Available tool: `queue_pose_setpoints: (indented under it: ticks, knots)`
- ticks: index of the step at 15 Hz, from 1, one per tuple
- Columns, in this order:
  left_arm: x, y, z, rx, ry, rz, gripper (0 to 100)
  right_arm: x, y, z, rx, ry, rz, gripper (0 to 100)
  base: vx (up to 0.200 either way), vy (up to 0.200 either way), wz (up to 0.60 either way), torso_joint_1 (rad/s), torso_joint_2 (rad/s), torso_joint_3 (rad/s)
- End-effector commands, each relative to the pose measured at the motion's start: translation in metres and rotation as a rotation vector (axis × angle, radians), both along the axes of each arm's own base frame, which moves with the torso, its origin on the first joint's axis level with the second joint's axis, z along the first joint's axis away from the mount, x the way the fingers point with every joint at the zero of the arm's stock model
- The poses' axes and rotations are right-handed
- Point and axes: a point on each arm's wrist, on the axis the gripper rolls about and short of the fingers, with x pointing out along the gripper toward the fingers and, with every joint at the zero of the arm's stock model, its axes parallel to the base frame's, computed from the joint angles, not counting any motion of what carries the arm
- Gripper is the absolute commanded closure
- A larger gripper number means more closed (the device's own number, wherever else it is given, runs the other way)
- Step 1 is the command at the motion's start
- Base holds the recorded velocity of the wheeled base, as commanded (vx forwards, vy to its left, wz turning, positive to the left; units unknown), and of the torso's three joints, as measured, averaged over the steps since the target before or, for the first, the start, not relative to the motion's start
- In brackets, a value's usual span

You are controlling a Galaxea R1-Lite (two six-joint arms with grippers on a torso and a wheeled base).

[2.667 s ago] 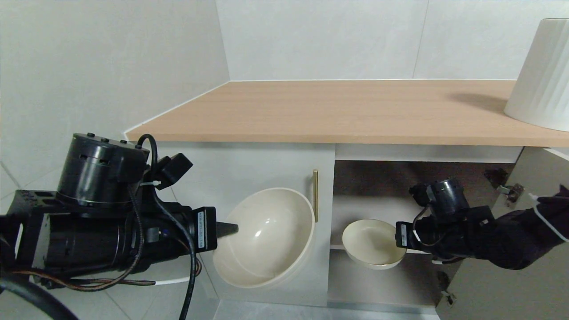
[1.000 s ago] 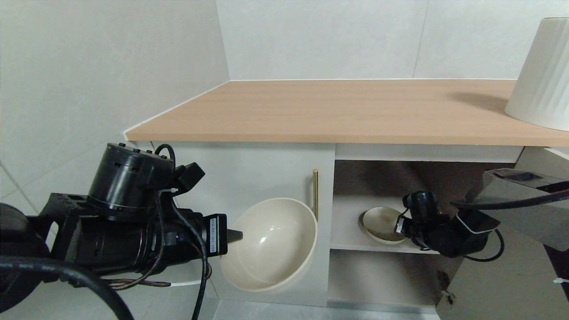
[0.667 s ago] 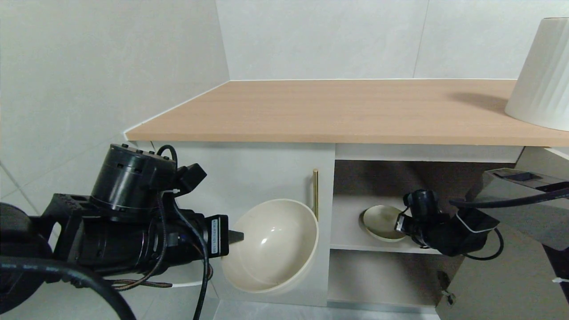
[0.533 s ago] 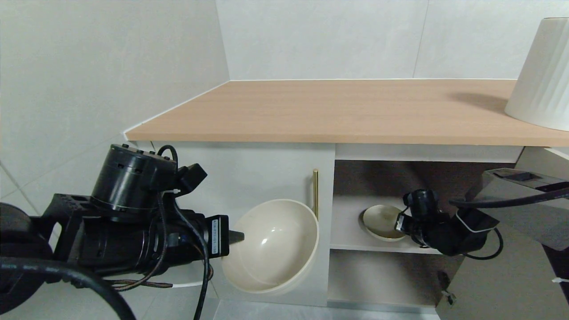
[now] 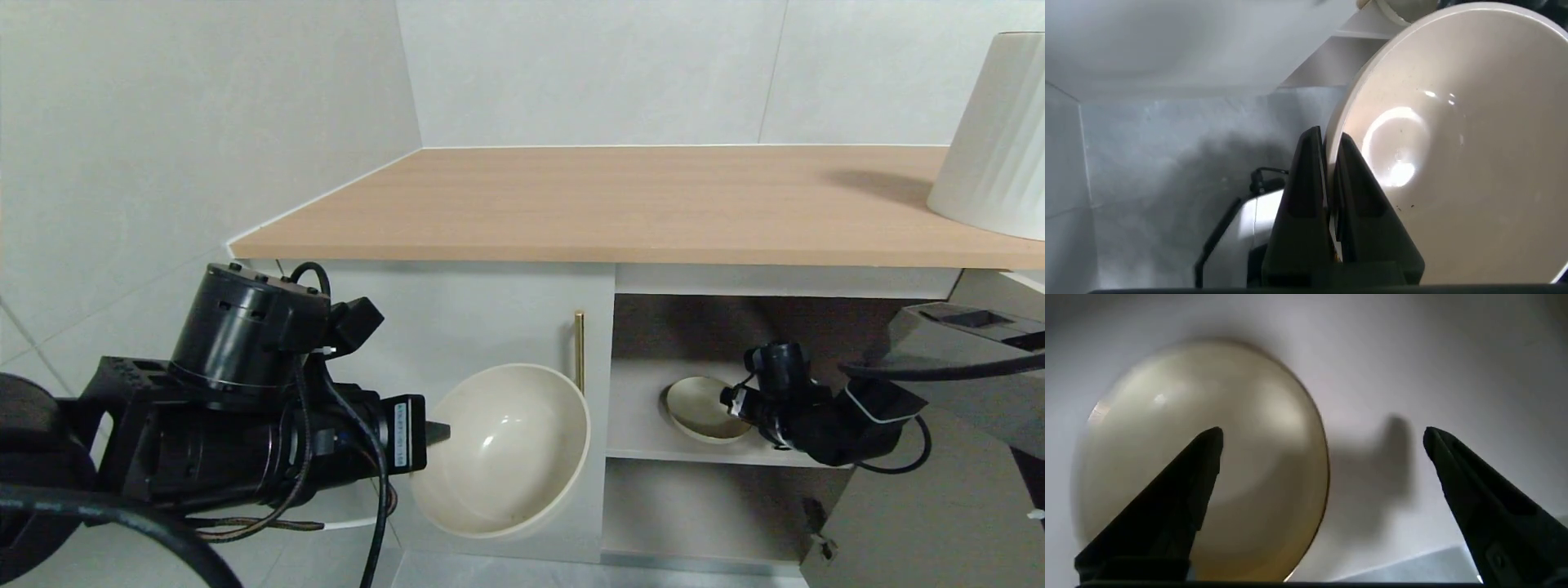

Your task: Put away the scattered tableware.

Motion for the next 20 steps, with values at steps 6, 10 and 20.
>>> queue_pose_setpoints:
  ticks: [6, 10, 20]
  knots:
    - [0.029, -0.036, -0.028, 0.12, 0.037, -0.014, 100, -0.116, 0.062, 0.159, 0.084, -0.068, 0.353, 0, 0.0, 0.0, 0.0, 0.0, 0.0, 0.0]
    - [0.02, -0.075, -0.076, 0.339, 0.07, -0.015, 100, -0.191, 0.079, 0.201, 0.158, -0.016, 0.636, 0, 0.0, 0.0, 0.0, 0.0, 0.0, 0.0]
    - [0.014, -0.077, -0.057, 0.269, -0.019, -0.018, 100, -0.211, 0.117, 0.149, 0.017, 0.189, 0.898, 0, 0.0, 0.0, 0.0, 0.0, 0.0, 0.0]
